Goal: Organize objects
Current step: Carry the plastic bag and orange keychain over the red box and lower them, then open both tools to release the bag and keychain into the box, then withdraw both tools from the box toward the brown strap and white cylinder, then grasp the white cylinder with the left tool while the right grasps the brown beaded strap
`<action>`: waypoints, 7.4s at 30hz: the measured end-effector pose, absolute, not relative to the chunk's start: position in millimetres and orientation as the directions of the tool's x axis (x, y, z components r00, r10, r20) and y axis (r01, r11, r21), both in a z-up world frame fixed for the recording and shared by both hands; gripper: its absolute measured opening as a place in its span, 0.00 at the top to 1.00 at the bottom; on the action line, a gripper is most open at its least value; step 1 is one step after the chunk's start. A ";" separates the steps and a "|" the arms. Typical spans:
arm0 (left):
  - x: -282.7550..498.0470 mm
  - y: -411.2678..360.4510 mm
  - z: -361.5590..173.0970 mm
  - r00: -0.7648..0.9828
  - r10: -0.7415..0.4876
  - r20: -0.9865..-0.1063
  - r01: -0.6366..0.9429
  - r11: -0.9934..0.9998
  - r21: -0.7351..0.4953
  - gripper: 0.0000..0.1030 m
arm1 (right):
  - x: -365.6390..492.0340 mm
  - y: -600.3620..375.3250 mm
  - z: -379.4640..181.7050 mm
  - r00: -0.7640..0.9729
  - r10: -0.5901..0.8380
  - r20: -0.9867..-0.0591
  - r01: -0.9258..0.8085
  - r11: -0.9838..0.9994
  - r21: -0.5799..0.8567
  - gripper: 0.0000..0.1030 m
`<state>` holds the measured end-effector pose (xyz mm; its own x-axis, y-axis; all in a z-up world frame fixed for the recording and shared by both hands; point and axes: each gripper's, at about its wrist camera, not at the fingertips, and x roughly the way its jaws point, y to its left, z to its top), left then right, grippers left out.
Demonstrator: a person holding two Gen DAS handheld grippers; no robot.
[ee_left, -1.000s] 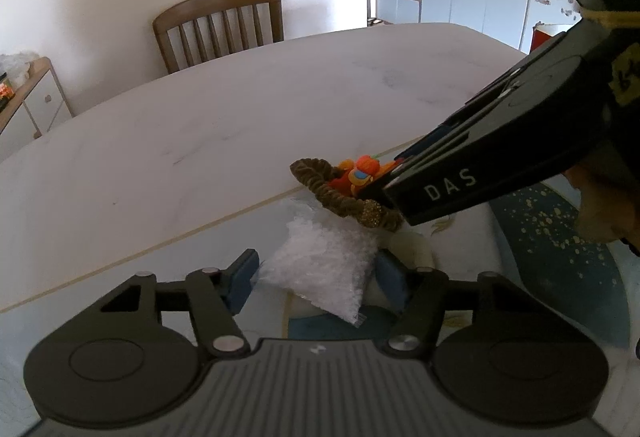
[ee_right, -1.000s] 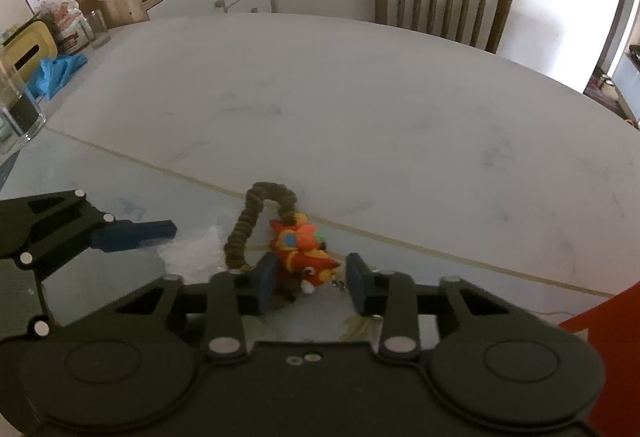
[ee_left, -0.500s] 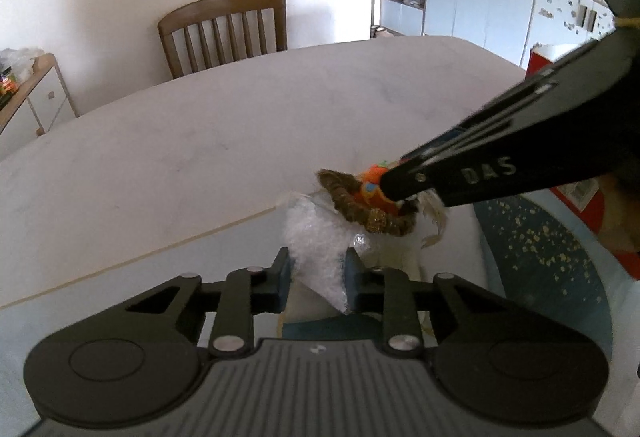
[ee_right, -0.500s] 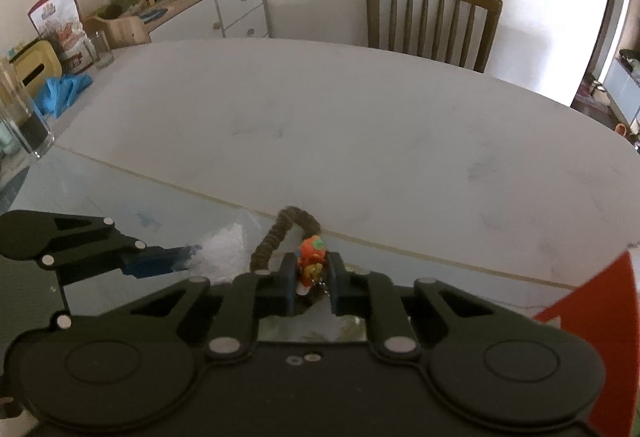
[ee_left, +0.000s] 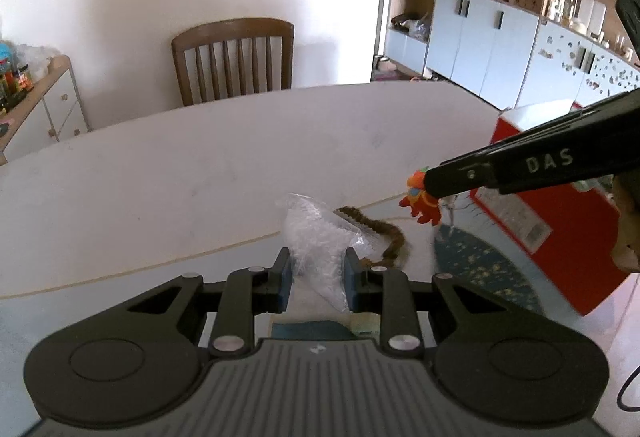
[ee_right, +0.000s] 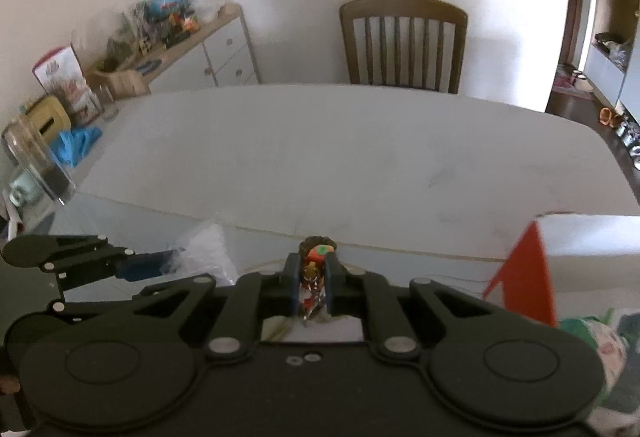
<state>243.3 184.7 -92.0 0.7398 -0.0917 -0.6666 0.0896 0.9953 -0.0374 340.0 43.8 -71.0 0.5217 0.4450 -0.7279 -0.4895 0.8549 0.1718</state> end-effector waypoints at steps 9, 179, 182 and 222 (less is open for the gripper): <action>222.7 159.1 -50.0 0.723 -0.146 -0.675 0.136 0.988 -0.068 0.76 | 308.3 13.1 -31.7 0.545 0.446 -0.710 -0.451 0.870 0.200 0.90; 202.6 122.9 -45.7 0.736 -0.144 -0.661 0.114 0.990 -0.088 0.18 | 254.8 -62.1 -16.9 0.609 0.421 -0.672 -0.404 0.894 0.194 0.01; 204.9 131.8 -60.9 0.720 -0.135 -0.681 0.113 0.991 -0.077 0.18 | 261.7 -46.7 -23.5 0.599 0.409 -0.688 -0.407 0.896 0.178 0.01; 264.6 147.9 -158.7 0.673 -0.058 -0.737 0.091 0.996 0.004 0.18 | 386.2 68.9 -146.6 0.418 0.256 -0.872 -0.368 0.925 0.095 0.35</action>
